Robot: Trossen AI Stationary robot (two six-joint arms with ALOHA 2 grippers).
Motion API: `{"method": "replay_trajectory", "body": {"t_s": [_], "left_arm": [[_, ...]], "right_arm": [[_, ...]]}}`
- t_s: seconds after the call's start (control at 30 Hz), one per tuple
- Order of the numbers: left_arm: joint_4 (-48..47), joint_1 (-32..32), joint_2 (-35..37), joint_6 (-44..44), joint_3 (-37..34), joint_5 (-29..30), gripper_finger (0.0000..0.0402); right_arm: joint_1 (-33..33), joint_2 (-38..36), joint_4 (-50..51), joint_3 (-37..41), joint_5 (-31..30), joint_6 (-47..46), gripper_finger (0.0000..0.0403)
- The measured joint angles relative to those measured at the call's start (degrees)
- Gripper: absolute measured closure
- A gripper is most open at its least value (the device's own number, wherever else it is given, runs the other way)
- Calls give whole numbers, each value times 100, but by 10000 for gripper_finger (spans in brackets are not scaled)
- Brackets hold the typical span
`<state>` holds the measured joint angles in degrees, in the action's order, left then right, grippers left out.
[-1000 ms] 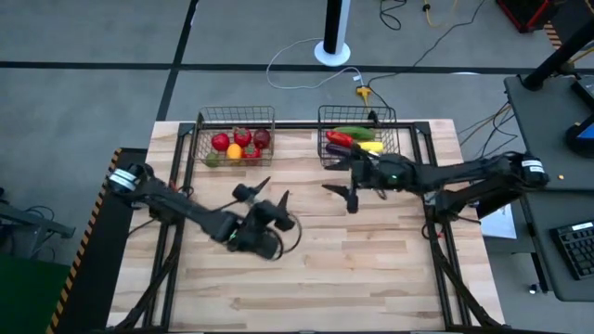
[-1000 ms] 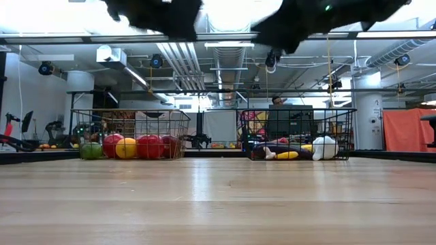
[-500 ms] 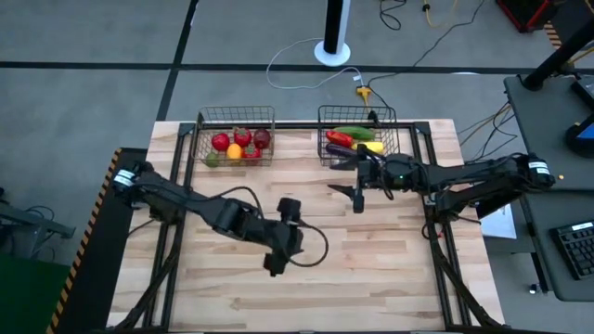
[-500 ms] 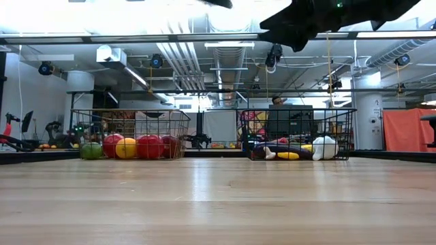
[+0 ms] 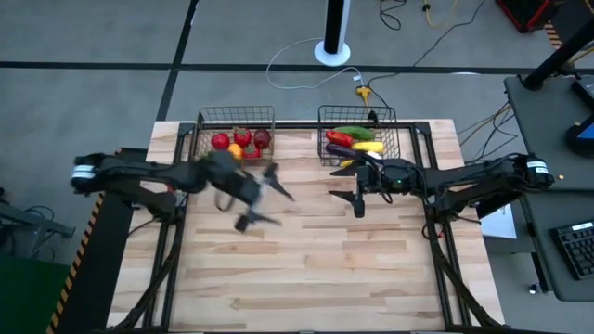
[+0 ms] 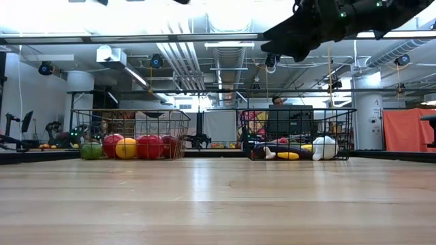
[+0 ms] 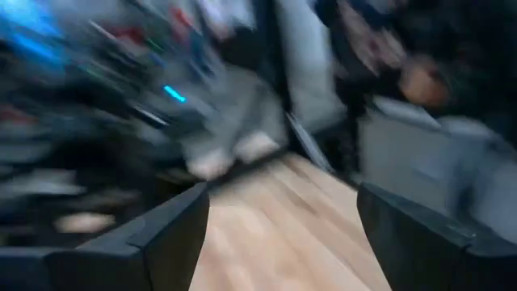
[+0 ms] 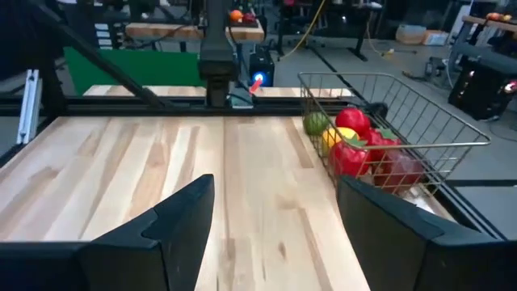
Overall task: Sort produce into baskets
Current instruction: Return to Home Position
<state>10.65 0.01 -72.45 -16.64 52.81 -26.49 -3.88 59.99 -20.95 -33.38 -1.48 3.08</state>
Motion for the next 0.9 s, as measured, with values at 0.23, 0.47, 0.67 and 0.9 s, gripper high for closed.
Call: {"method": "replay_trajectory", "body": {"t_s": [0.23, 0.47, 0.67, 0.9], "left_arm": [[976, 617, 2002, 602, -1941, 331, 106], [1140, 821, 3771, 1243, -3011, 1193, 106], [1516, 768, 5137, 1739, -4178, 1213, 106], [1950, 778, 6163, 1883, -5218, 1280, 106]], "right_arm": [[-2, -75, -545, 329, 0, 2, 152], [-15, -108, -819, 554, -2, -71, 152], [-15, -107, -837, 715, -2, -162, 156], [-11, -107, -1379, 1061, 57, -264, 158]]}}
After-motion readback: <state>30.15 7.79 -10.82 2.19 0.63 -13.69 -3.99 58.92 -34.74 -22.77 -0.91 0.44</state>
